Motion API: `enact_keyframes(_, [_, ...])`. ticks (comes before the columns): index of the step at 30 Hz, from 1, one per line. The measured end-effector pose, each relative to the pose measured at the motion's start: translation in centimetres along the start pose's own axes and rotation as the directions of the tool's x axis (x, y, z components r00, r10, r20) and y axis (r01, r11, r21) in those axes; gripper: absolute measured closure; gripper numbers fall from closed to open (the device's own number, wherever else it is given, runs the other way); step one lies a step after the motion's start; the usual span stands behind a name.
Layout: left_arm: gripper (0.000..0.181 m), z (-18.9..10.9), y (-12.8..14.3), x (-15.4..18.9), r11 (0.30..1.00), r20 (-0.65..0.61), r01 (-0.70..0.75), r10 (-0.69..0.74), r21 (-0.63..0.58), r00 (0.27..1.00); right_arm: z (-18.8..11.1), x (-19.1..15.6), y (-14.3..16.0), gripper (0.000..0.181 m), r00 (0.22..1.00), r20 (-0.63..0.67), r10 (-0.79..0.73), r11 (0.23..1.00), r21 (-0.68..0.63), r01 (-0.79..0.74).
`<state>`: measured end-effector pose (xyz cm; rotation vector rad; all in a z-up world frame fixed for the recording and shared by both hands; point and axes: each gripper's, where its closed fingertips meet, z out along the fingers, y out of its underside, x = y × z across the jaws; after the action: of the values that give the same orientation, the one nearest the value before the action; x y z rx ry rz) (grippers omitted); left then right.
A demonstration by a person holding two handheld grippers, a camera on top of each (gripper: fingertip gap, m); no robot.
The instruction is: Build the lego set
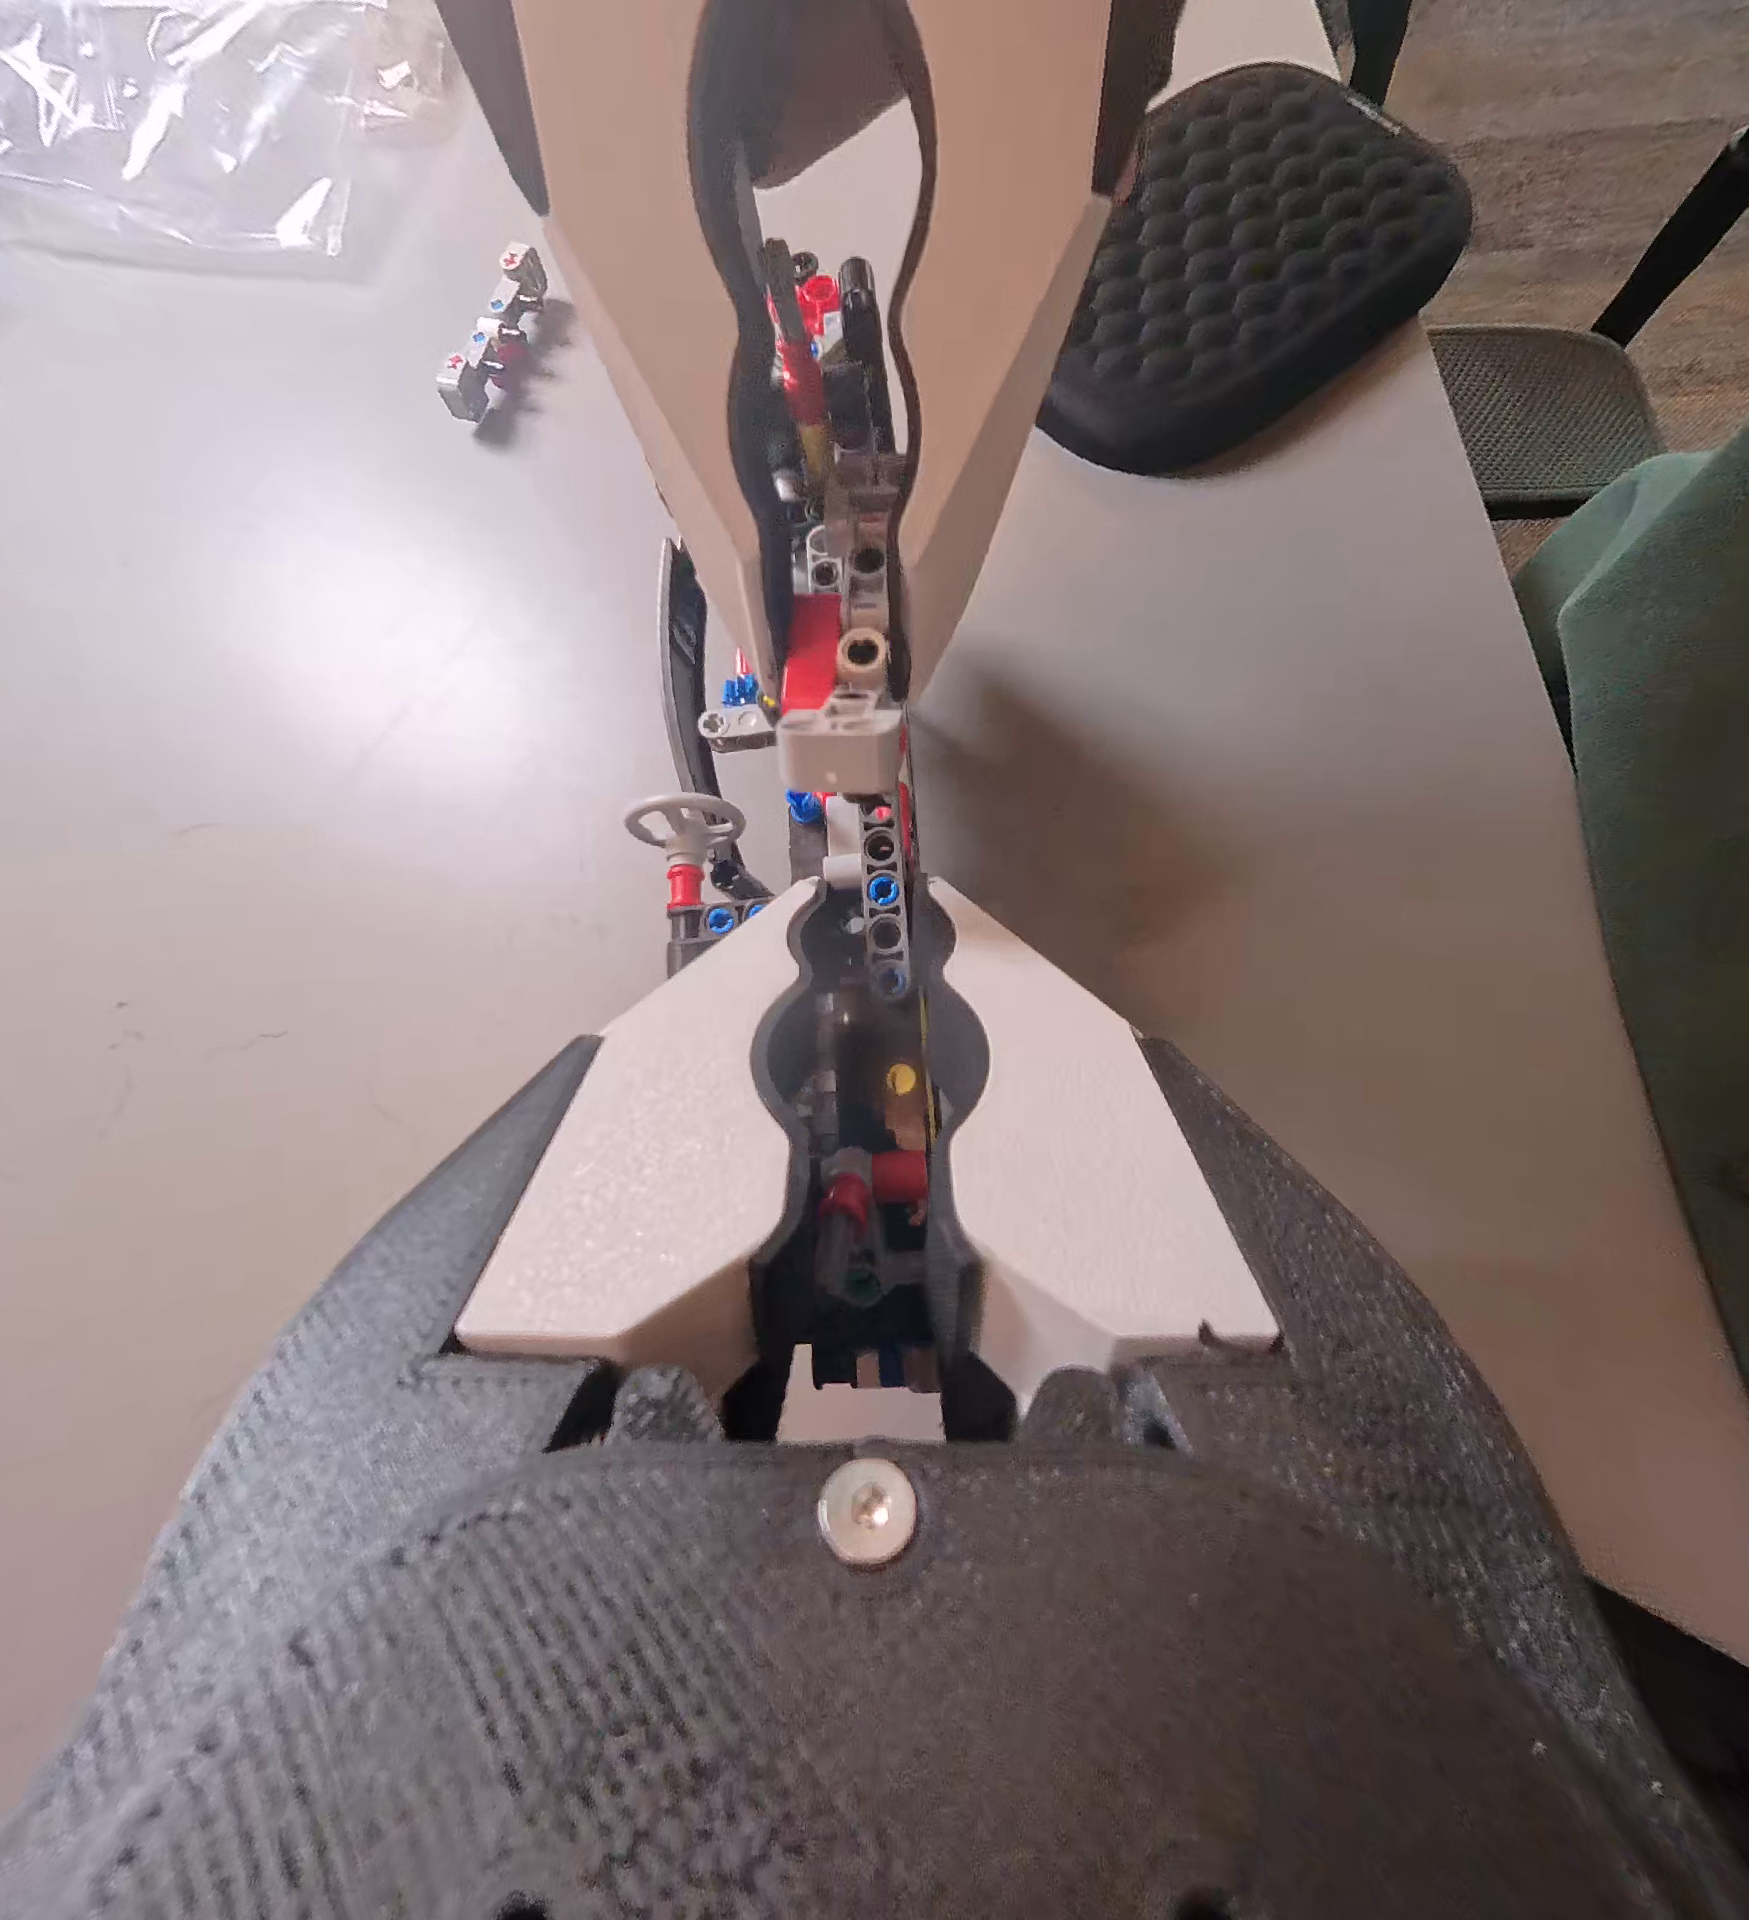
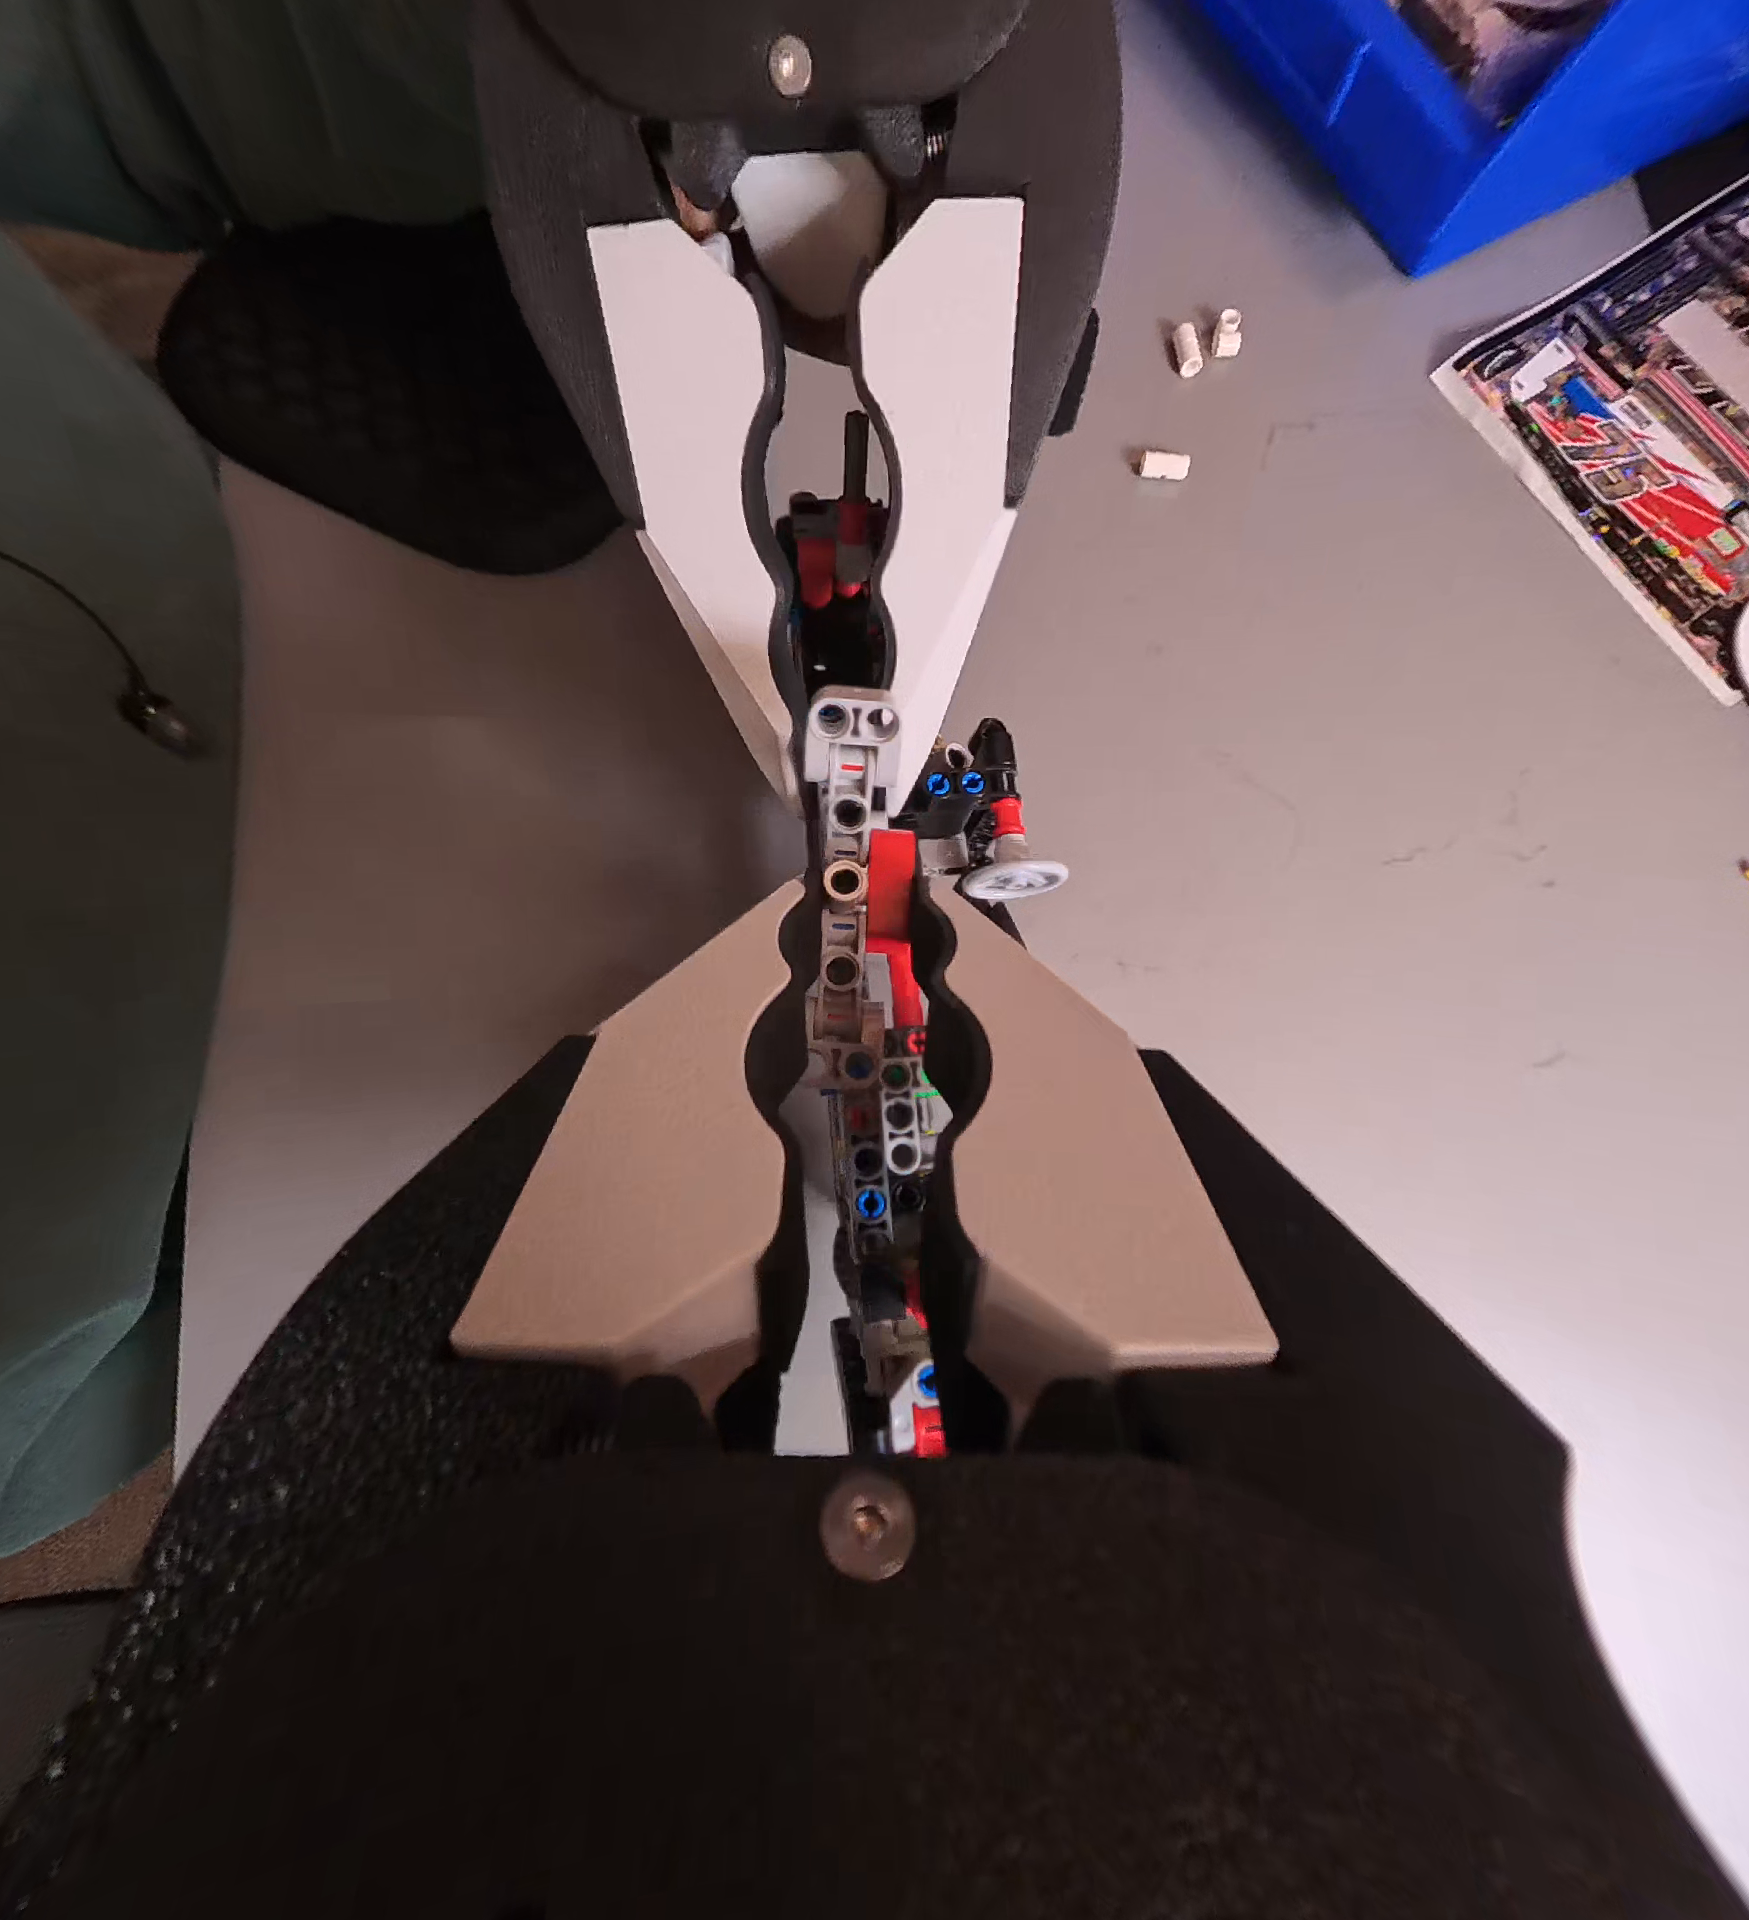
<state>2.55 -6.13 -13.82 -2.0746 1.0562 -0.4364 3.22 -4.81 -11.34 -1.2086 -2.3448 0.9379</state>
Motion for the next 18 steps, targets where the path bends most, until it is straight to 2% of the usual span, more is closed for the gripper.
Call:
enact_keyframes(1, [0.169,0.01,-0.03,-0.05,1.000,-0.002,0.002,-0.002,0.008,1.000,0.13,0.13,0.16,0.167,1.000,-0.003,-0.001,1.000,-0.021,0.001])
enact_keyframes(9, [0.170,-0.04,-0.20,-0.23,0.998,0.006,-0.006,0.006,0.065,1.000,0.63,0.36,0.64,0.167,1.000,0.025,0.005,0.994,-0.111,-0.003])
enact_keyframes(14, [0.170,-0.12,-0.21,-0.21,0.996,0.001,-0.002,0.002,0.093,1.000,0.77,0.24,0.75,0.162,0.998,0.045,0.048,0.995,-0.085,-0.044])
enact_keyframes(18, [0.169,-0.15,-0.21,-0.16,0.995,0.003,-0.011,0.010,0.103,1.000,0.66,0.21,0.61,0.166,0.993,0.064,0.096,0.995,-0.042,-0.093])
